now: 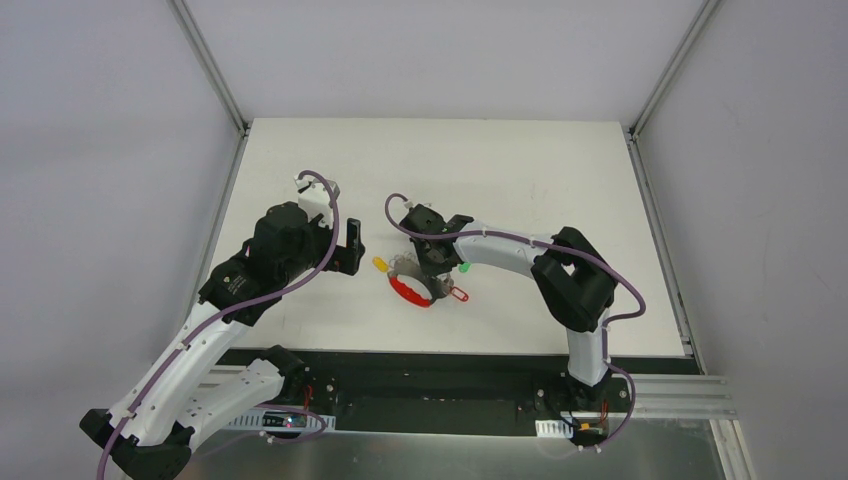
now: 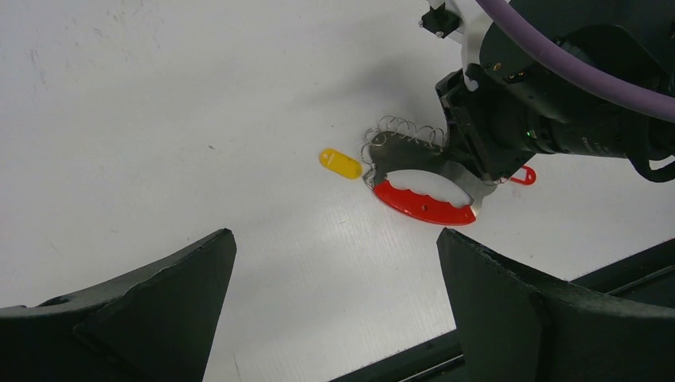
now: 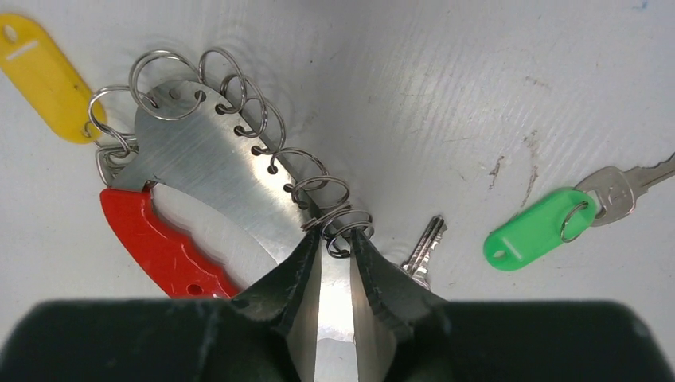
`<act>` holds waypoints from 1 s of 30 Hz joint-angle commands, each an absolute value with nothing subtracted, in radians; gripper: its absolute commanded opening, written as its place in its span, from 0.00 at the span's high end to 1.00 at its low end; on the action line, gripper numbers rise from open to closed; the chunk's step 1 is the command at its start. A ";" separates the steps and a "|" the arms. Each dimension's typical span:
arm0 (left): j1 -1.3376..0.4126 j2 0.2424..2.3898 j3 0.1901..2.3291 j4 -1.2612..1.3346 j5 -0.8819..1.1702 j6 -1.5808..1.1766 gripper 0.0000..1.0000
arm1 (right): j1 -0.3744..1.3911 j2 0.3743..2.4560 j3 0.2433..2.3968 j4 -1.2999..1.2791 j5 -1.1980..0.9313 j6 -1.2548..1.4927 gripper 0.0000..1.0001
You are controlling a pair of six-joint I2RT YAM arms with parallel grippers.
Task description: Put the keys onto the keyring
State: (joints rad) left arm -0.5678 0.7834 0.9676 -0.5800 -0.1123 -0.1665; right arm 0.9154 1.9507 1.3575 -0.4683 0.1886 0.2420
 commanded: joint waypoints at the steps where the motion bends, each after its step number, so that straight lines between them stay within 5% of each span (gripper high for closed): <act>1: -0.562 0.779 0.965 -0.547 -0.105 -0.150 0.00 | 0.918 1.926 1.365 -0.502 0.247 0.236 0.80; 7: -0.562 0.782 0.966 -0.548 -0.104 -0.150 0.00 | 0.918 1.927 1.351 -0.499 0.263 0.240 0.85; 12: -0.562 0.785 0.967 -0.548 -0.105 -0.149 0.00 | 0.919 1.919 1.330 -0.496 0.280 0.235 1.00; 30: -0.561 0.762 0.966 -0.546 -0.102 -0.151 0.00 | 0.919 1.677 1.216 -0.425 0.143 0.188 1.00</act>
State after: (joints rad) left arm -0.5678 0.7822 0.9676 -0.5800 -0.1120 -0.1665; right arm 0.9169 1.7687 1.2423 -0.4557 0.1928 0.2081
